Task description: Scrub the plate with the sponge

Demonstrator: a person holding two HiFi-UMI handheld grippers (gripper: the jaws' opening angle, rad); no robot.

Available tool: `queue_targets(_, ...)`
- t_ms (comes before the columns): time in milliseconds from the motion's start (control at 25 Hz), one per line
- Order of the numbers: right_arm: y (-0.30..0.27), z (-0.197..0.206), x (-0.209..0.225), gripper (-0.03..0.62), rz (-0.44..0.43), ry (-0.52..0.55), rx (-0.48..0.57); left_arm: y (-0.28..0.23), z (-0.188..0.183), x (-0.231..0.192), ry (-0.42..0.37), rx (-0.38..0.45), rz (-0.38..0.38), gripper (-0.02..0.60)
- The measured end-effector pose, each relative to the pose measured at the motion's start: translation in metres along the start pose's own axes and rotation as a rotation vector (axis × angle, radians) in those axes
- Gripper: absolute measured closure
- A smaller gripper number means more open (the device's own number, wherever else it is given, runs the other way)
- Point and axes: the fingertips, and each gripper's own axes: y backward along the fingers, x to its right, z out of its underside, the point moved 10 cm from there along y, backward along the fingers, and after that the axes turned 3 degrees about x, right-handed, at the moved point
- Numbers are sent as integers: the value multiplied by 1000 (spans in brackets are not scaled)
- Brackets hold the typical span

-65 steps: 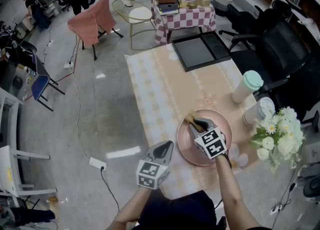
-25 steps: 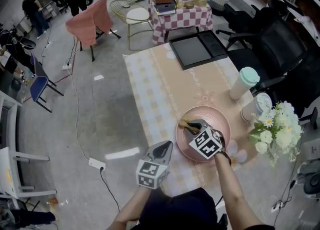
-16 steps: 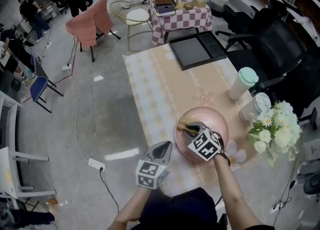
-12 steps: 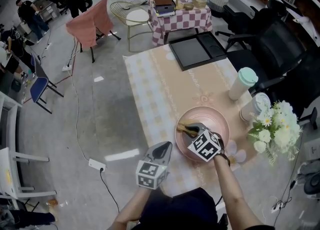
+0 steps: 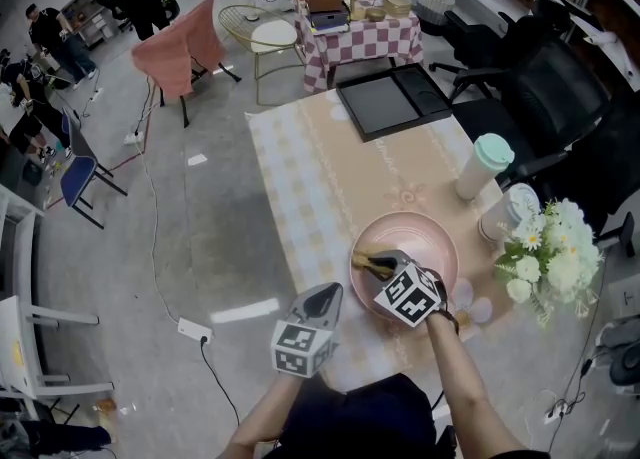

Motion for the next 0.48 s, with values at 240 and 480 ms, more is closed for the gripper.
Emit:
queue_targets(240, 2, 3, -2, 536, -25, -23, 3, 0, 0, 0, 3, -3, -13, 569)
queue_targets(480, 3, 5, -6, 536, -47, -38, -7, 0, -1, 0, 9, -3, -19, 569)
